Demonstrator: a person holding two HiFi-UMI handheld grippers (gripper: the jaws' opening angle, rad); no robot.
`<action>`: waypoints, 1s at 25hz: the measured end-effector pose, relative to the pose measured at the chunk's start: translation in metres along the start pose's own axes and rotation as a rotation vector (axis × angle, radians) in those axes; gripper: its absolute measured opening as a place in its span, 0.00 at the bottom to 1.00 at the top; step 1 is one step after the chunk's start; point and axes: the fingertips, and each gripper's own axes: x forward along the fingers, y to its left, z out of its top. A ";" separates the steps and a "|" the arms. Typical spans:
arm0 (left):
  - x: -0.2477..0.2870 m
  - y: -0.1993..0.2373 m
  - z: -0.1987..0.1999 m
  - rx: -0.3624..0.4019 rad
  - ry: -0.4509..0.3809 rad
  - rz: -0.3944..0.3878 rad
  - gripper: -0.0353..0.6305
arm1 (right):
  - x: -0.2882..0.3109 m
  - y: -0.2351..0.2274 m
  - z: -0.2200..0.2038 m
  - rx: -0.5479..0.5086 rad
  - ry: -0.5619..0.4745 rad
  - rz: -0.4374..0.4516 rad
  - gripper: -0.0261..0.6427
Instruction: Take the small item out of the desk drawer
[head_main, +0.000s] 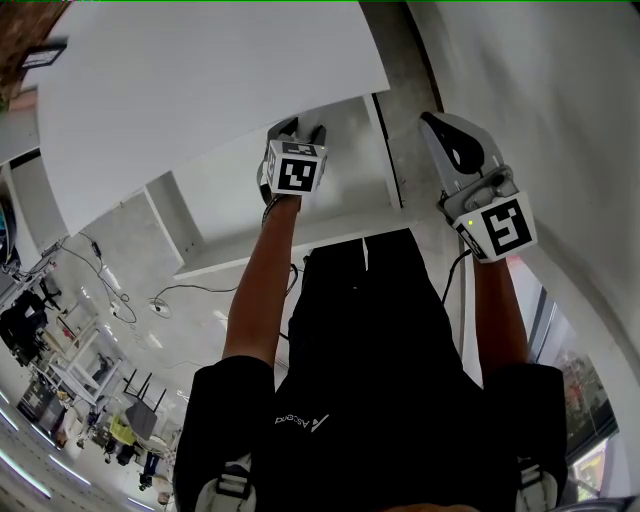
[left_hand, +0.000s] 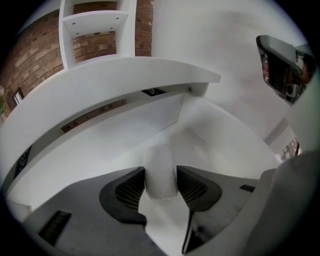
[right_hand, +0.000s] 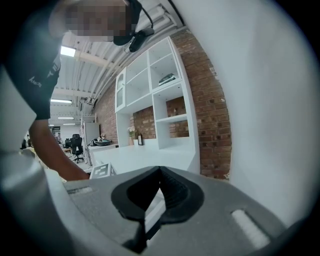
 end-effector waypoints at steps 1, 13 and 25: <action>-0.001 -0.001 0.001 0.001 -0.001 0.000 0.35 | -0.001 -0.001 0.000 0.000 -0.001 0.002 0.04; -0.065 -0.020 0.014 0.022 -0.123 -0.038 0.32 | 0.012 0.022 0.020 -0.018 -0.033 0.045 0.04; -0.244 -0.047 0.079 0.034 -0.561 -0.030 0.32 | 0.000 0.077 0.101 -0.057 -0.146 0.090 0.04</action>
